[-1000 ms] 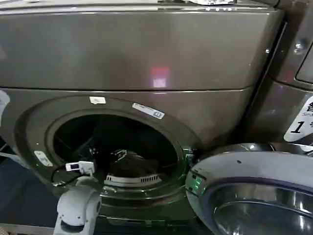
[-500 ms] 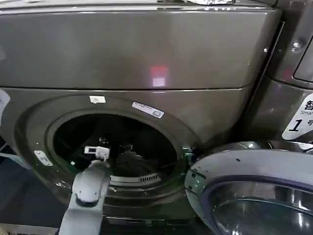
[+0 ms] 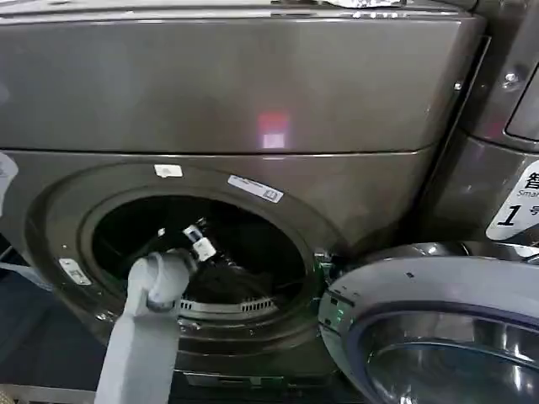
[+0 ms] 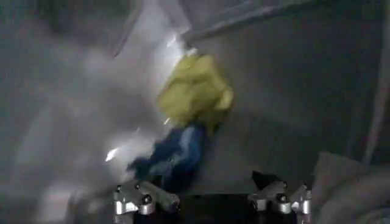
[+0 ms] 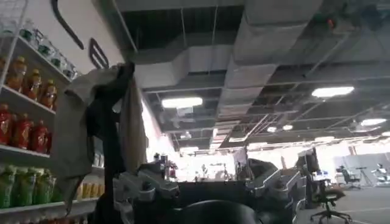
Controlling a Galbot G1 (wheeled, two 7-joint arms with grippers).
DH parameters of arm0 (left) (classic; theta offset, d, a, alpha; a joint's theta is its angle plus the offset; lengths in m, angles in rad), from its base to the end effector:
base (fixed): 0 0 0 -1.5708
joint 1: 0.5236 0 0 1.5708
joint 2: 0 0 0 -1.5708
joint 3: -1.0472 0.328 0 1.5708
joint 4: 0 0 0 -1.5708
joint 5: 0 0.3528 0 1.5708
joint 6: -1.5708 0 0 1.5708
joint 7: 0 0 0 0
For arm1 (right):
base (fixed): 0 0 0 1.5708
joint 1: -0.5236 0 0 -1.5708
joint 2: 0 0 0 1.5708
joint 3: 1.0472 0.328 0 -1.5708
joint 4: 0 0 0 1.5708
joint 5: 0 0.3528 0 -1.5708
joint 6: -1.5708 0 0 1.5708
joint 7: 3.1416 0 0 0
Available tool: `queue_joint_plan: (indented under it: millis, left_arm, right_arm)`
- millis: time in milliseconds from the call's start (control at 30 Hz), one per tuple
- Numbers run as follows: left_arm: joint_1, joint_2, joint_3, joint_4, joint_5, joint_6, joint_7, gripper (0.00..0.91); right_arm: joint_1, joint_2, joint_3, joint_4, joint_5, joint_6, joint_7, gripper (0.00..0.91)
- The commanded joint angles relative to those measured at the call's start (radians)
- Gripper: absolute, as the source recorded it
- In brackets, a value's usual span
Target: Grasp the clothes from the dryer.
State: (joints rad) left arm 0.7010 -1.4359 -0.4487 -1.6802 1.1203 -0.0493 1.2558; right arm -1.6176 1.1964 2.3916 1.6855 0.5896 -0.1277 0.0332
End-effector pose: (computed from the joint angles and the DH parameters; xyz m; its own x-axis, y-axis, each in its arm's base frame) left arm 0.4275 0.0129 -0.1545 -0.6387 0.3434 0.6886 0.7253 -0.0299 0.6877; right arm -0.1648 -0.4171 -0.0667 0.0254 0.9045 -0.4258 0.9980 0.0021 0.0639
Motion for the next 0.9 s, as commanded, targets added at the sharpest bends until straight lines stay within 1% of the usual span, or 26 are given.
queue_joint_plan:
  millis: [33,200,433,900]
  left_arm:
    - [-0.024,0.012,0.029,0.064,0.013,-0.062,0.094,0.907]
    - [-0.023,0.019,0.037,0.113,0.007,-0.048,0.094,0.907]
    - [-0.032,0.024,0.038,0.198,0.02,-0.064,0.093,0.907]
    - [-0.045,0.035,0.029,0.322,0.027,-0.031,0.092,0.907]
  right_arm:
    - [0.0,0.001,0.004,-0.002,0.0,0.002,-0.002,0.907]
    - [0.001,0.014,-0.002,-0.006,0.0,0.008,-0.003,0.907]
    - [0.006,0.009,-0.007,-0.008,-0.002,0.01,-0.006,0.907]
    - [0.005,0.006,-0.012,-0.01,-0.002,0.01,-0.006,0.907]
